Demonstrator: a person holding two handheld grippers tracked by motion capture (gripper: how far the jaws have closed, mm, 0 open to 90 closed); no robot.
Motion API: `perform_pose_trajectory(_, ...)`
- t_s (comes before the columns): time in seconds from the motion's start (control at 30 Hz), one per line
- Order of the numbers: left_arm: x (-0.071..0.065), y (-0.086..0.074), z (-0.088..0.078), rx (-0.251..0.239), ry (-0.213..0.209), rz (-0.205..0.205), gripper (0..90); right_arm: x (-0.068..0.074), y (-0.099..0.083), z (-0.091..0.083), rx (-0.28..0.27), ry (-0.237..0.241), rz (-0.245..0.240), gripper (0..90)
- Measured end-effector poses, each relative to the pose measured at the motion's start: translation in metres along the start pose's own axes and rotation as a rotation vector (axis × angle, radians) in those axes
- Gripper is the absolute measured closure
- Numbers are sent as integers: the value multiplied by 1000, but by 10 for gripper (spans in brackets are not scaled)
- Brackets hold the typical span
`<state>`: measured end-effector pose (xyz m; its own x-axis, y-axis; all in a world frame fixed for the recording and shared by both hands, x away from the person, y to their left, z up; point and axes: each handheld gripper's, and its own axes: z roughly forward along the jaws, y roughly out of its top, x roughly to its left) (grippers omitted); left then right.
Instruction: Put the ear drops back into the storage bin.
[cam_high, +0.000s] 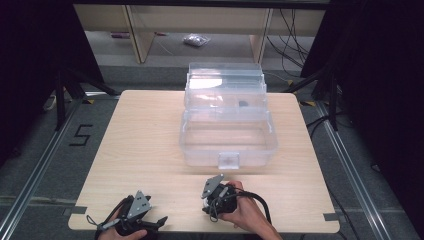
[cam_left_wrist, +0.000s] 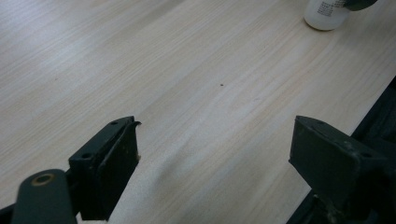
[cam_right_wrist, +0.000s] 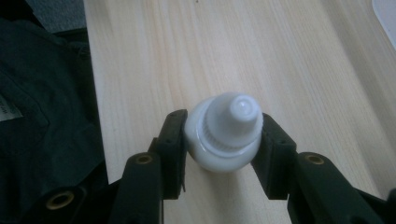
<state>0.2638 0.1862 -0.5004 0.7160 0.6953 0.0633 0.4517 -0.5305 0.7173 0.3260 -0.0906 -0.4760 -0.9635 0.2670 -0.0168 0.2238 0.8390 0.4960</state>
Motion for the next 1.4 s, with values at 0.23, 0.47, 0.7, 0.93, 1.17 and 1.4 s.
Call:
perform_pose_trajectory(0.23, 0, 0, 0, 1, 0, 5, 149, -9, 0, -13, -29, -6, 22, 600)
perform_pose_trajectory(0.47, 0, 0, 0, 7, 5, 8, 149, -22, -3, -31, -17, -26, 57, 601)
perform_pose_trajectory(0.7, 0, 0, 0, 4, 6, 2, 149, -40, -4, -57, 1, -48, 83, 601)
perform_pose_trajectory(0.93, 0, 0, 1, 4, 7, 2, 149, -57, -3, -85, 24, -63, 112, 601)
perform_pose_trajectory(1.17, 0, 0, 1, 6, 5, 3, 149, -71, 0, -110, 70, -69, 122, 600)
perform_pose_trajectory(1.4, -1, 0, 2, -2, 4, -15, 149, -87, 4, -138, 118, -84, 127, 601)
